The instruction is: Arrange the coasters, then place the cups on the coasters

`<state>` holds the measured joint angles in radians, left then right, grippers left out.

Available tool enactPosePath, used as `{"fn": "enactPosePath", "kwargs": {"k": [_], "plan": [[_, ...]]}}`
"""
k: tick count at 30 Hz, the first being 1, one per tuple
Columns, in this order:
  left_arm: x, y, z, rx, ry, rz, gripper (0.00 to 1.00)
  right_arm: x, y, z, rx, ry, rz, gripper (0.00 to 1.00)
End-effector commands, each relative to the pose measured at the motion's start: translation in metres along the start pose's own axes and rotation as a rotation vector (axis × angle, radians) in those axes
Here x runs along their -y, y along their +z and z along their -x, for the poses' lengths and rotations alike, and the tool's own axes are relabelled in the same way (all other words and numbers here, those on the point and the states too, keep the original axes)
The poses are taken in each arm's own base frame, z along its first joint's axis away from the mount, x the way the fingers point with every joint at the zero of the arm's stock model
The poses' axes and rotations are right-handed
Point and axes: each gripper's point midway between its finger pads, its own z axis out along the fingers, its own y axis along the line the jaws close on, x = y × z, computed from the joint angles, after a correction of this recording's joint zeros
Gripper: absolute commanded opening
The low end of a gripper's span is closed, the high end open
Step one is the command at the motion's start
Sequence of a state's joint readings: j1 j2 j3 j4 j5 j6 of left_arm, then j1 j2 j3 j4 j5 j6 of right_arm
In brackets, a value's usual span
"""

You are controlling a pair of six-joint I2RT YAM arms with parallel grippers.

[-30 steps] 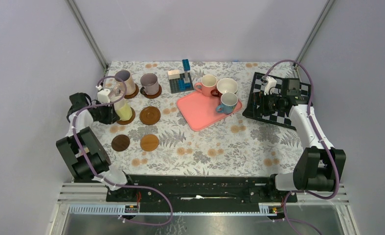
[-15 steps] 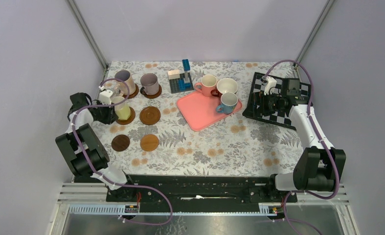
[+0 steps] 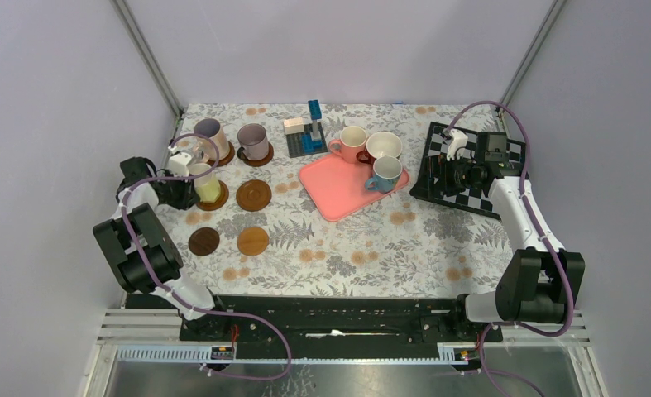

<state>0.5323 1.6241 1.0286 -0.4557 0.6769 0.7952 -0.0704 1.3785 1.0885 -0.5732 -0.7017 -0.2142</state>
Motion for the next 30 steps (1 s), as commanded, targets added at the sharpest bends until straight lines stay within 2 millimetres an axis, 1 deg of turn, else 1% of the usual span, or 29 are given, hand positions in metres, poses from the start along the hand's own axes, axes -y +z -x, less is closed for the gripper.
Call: {"fn": "enactPosePath", "kwargs": {"k": [1, 5, 11, 17, 23, 24, 27, 30], "plan": [[-0.018, -0.005, 0.030, 0.085, 0.081, 0.033, 0.04, -0.004, -0.001, 0.003, 0.013, -0.022, 0.026, 0.98], [-0.020, -0.006, 0.030, 0.080, 0.091, 0.045, 0.10, -0.004, -0.001, 0.004, 0.016, -0.024, 0.024, 0.98], [-0.018, -0.009, 0.031, 0.073, 0.099, 0.039, 0.20, -0.004, -0.002, 0.003, 0.016, -0.025, 0.024, 0.98], [-0.019, -0.009, 0.028, 0.053, 0.082, 0.040, 0.33, -0.004, -0.002, 0.004, 0.018, -0.031, 0.021, 0.98], [-0.020, -0.011, 0.027, 0.030, 0.072, 0.043, 0.43, -0.004, -0.003, 0.005, 0.022, -0.035, 0.021, 0.98], [-0.019, -0.012, 0.027, 0.031, 0.073, 0.041, 0.45, -0.005, -0.003, 0.004, 0.022, -0.034, 0.022, 0.98], [-0.015, -0.014, 0.028, 0.038, 0.072, 0.033, 0.57, -0.004, -0.003, 0.005, 0.022, -0.035, 0.022, 0.98], [-0.013, -0.016, 0.030, 0.046, 0.071, 0.030, 0.62, -0.005, -0.004, 0.005, 0.025, -0.038, 0.023, 0.98]]}}
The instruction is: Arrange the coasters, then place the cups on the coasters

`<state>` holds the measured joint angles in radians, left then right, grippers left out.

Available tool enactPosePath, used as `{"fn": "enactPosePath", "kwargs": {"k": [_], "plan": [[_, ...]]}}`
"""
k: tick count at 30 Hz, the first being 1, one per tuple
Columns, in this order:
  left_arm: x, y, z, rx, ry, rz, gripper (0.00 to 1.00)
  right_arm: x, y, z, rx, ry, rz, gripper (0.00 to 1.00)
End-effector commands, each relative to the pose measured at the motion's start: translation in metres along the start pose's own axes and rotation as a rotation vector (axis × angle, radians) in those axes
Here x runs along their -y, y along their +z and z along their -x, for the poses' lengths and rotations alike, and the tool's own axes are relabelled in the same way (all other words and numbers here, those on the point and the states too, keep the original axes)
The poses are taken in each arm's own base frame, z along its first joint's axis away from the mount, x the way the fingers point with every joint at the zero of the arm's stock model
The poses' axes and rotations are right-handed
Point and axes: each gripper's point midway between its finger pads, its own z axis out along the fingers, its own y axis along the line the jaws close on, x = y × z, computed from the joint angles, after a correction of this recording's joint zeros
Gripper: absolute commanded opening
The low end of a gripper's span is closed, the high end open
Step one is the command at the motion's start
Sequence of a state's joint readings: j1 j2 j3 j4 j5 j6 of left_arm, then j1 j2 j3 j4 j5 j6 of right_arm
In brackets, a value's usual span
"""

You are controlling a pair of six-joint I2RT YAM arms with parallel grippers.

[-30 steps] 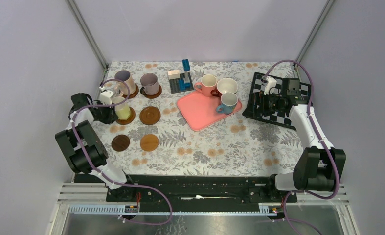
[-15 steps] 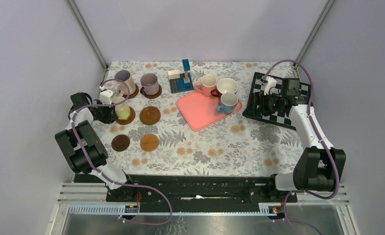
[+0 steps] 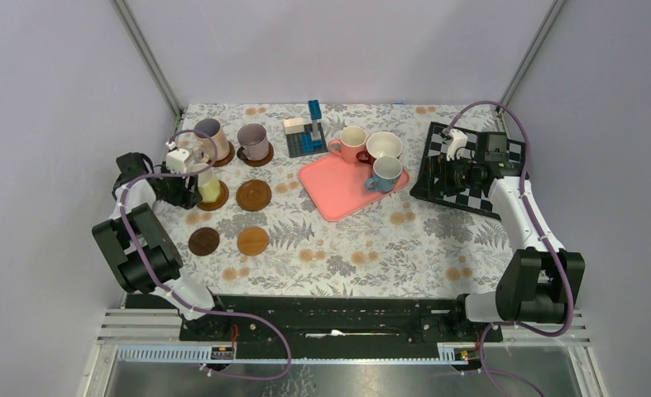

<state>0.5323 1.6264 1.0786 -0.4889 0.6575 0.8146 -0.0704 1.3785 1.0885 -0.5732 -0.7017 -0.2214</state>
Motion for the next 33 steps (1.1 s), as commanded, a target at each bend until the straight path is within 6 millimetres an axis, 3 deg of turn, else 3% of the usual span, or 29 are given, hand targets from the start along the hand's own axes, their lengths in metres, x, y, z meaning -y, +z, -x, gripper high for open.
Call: {"fn": "enactPosePath", "kwargs": {"k": [1, 9, 10, 13, 18, 25, 30, 33], "plan": [[-0.004, -0.010, 0.020, 0.053, 0.043, 0.008, 0.63, -0.005, -0.004, 0.005, 0.024, -0.030, 0.023, 0.98], [0.000, -0.017, 0.018, 0.029, 0.045, 0.012, 0.69, -0.007, -0.004, 0.005, 0.024, -0.033, 0.026, 0.98], [0.000, -0.019, 0.019, 0.027, 0.047, 0.018, 0.72, -0.007, -0.005, 0.005, 0.026, -0.035, 0.025, 0.98], [-0.001, -0.027, 0.021, 0.023, 0.042, 0.052, 0.98, -0.007, -0.005, 0.006, 0.028, -0.036, 0.026, 0.98], [-0.006, -0.048, 0.035, 0.014, 0.051, 0.120, 0.99, -0.009, -0.007, 0.006, 0.033, -0.043, 0.027, 0.98], [0.000, -0.088, 0.072, 0.067, 0.120, 0.170, 0.99, -0.010, -0.008, 0.008, 0.039, -0.049, 0.031, 0.98], [0.018, -0.115, 0.116, 0.211, 0.065, 0.159, 0.99, -0.012, -0.009, 0.009, 0.044, -0.053, 0.034, 0.98], [0.032, -0.122, 0.129, 0.246, 0.094, 0.130, 0.99, -0.013, -0.011, 0.009, 0.047, -0.057, 0.034, 0.98]]}}
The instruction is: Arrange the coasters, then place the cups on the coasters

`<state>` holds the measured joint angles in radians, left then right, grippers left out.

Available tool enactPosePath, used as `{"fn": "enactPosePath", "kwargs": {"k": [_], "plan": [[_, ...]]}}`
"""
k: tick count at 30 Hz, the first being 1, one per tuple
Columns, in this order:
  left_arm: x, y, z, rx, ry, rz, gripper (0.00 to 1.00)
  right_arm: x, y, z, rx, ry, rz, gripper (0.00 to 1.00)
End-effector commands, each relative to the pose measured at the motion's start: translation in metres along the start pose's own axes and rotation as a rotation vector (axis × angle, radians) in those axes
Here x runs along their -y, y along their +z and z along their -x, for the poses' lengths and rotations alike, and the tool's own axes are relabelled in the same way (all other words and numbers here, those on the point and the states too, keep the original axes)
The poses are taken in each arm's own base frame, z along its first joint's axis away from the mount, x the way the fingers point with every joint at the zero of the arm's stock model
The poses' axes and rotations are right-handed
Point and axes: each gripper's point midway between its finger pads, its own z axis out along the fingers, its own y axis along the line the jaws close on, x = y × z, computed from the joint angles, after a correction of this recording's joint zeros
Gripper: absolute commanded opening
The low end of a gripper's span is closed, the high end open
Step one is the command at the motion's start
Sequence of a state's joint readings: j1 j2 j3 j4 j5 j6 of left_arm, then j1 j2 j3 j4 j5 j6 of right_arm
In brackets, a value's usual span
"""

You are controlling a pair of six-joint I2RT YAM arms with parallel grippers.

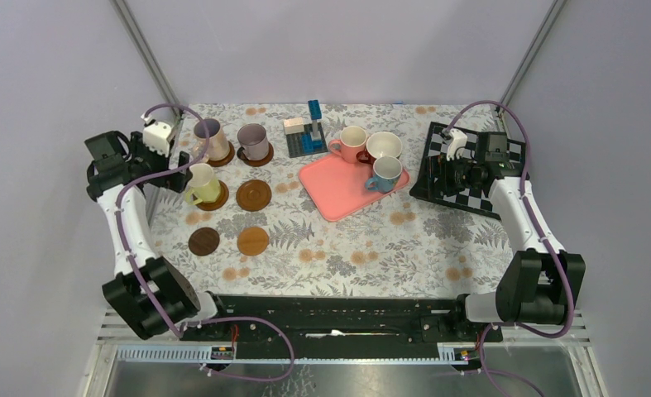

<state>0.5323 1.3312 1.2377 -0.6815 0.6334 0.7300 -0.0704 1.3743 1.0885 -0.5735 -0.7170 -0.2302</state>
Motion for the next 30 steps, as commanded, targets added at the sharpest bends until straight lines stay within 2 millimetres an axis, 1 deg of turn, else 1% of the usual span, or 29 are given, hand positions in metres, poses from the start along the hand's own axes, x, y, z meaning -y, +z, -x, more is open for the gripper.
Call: {"fn": "enactPosePath", "kwargs": {"k": [1, 4, 6, 7, 8, 10, 12, 15, 18, 19, 22, 25, 28, 29, 30], "plan": [[0.015, -0.017, 0.042, 0.094, 0.014, -0.016, 0.99, -0.011, -0.010, 0.008, 0.042, -0.049, 0.018, 0.98], [0.016, -0.003, 0.024, -0.035, 0.053, 0.022, 0.99, -0.011, -0.012, 0.009, 0.048, -0.058, 0.015, 0.98], [0.019, 0.005, 0.008, -0.101, 0.044, -0.012, 0.99, -0.012, -0.012, 0.009, 0.051, -0.060, 0.017, 0.98], [0.021, 0.007, 0.004, -0.118, 0.038, -0.037, 0.99, -0.012, -0.012, 0.009, 0.050, -0.057, 0.019, 0.98], [0.026, 0.009, 0.003, -0.123, 0.030, -0.070, 0.99, -0.013, -0.012, 0.009, 0.051, -0.058, 0.021, 0.98], [0.037, 0.011, 0.008, -0.119, 0.017, -0.124, 0.99, -0.013, -0.011, 0.008, 0.048, -0.054, 0.024, 0.98], [0.054, 0.019, 0.020, -0.116, 0.018, -0.163, 0.99, -0.013, -0.011, 0.008, 0.046, -0.054, 0.024, 0.99], [0.079, 0.036, 0.042, -0.099, 0.030, -0.174, 0.99, -0.011, -0.010, 0.008, 0.043, -0.045, 0.022, 0.98], [0.114, 0.057, 0.069, -0.060, 0.051, -0.200, 0.99, -0.007, -0.009, 0.010, 0.043, -0.029, 0.000, 0.98], [0.126, 0.064, 0.078, -0.046, 0.043, -0.215, 0.99, -0.006, -0.009, 0.010, 0.042, -0.024, -0.005, 0.98], [0.177, 0.088, 0.105, 0.001, 0.055, -0.318, 0.99, -0.006, -0.010, 0.013, 0.034, -0.011, -0.008, 0.98], [0.219, 0.111, 0.128, 0.032, 0.122, -0.396, 0.99, -0.007, -0.014, 0.017, 0.022, -0.012, -0.017, 0.98], [0.250, 0.140, 0.138, 0.022, 0.173, -0.463, 0.99, -0.008, -0.020, 0.021, 0.028, -0.017, -0.028, 0.98], [0.258, 0.154, 0.136, 0.006, 0.181, -0.489, 0.99, -0.009, -0.020, 0.021, 0.031, -0.019, -0.030, 0.98], [0.265, 0.163, 0.137, 0.007, 0.196, -0.515, 0.98, -0.009, -0.021, 0.021, 0.035, -0.021, -0.033, 0.98]]}}
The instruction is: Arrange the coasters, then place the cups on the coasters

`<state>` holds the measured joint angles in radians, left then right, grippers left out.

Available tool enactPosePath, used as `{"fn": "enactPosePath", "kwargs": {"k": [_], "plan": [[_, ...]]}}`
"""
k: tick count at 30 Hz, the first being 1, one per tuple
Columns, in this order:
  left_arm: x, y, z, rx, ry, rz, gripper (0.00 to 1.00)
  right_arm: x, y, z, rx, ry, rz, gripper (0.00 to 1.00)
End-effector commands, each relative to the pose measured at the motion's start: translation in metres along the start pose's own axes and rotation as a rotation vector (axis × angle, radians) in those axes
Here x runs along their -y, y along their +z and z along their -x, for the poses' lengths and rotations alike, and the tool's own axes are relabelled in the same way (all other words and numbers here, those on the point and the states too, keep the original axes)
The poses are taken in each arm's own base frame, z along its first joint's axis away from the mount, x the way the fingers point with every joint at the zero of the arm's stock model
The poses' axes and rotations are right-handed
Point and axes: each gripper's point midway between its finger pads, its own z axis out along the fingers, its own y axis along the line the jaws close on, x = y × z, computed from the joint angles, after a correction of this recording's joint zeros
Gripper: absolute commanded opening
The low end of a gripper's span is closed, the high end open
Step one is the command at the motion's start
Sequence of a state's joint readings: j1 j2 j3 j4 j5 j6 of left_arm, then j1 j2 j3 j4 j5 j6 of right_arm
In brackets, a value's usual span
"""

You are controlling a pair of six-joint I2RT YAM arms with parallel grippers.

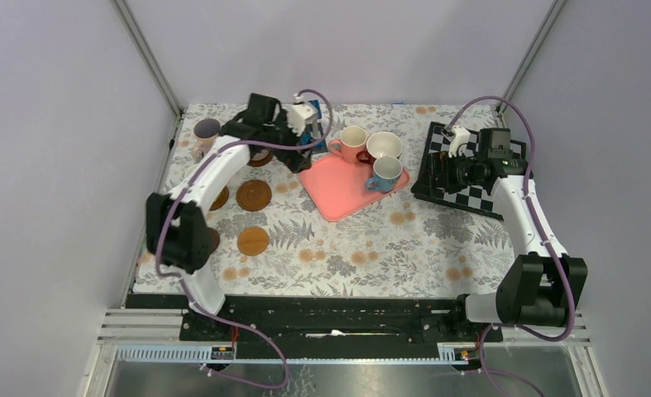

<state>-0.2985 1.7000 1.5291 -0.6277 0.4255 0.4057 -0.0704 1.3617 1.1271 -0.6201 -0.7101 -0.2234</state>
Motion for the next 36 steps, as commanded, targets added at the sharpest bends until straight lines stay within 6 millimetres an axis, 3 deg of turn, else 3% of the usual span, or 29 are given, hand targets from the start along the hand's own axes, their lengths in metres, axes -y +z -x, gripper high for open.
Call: {"fn": "enactPosePath", "kwargs": {"k": [1, 10, 19, 27, 36], "plan": [[-0.005, 0.040, 0.035, 0.065, 0.051, -0.036, 0.97, -0.003, -0.012, 0.013, 0.034, -0.025, -0.026, 0.98], [-0.003, 0.113, 0.057, 0.114, 0.160, -0.070, 0.89, 0.001, -0.005, 0.007, 0.035, -0.014, -0.025, 0.98], [-0.020, 0.160, 0.050, 0.072, 0.215, -0.015, 0.88, 0.000, -0.005, 0.006, 0.038, -0.021, -0.020, 0.98], [-0.022, 0.177, 0.041, 0.046, 0.245, -0.001, 0.85, 0.000, -0.004, 0.006, 0.037, -0.020, -0.013, 0.98], [0.008, 0.167, 0.048, 0.076, 0.264, -0.082, 0.52, 0.000, -0.003, 0.005, 0.034, -0.019, -0.002, 0.98]]}}
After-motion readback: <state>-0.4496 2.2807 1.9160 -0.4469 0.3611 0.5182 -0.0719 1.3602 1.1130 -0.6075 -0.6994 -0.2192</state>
